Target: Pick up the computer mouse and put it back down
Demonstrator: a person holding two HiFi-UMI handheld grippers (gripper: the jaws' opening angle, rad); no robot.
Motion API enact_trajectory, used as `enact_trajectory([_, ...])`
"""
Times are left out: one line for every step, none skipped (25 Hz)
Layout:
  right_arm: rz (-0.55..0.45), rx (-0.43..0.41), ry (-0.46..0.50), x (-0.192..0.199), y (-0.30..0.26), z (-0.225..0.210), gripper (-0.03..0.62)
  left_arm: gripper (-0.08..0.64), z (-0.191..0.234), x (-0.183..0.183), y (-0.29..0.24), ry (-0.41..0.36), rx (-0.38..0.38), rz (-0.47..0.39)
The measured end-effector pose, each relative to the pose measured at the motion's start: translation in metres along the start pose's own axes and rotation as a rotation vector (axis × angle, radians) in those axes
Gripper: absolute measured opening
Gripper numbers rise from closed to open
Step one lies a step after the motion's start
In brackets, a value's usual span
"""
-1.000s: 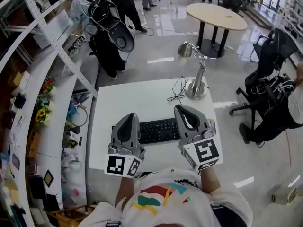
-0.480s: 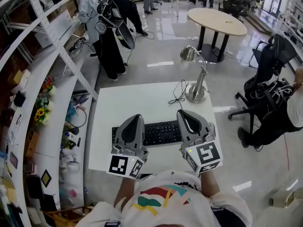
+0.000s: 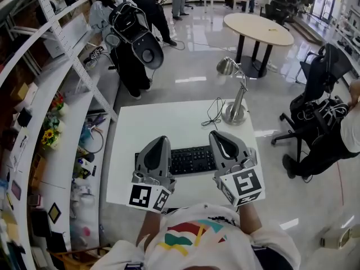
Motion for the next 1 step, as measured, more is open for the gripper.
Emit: enact_trajectory([-0.001, -0.001, 0.000, -0.0010, -0.0005, 0.0012, 0.014, 0.046, 0.0009, -0.0009, 0.0009, 0.000, -0.002, -0.002])
Point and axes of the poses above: the fingertips, and each gripper's own axes: y backward along the fingers, z to its left, x out of its underside, the point moved 5 cm from there along y, backward along the fingers, and after that the axes turned 13 degrees about -z, right-handed, at the moved point
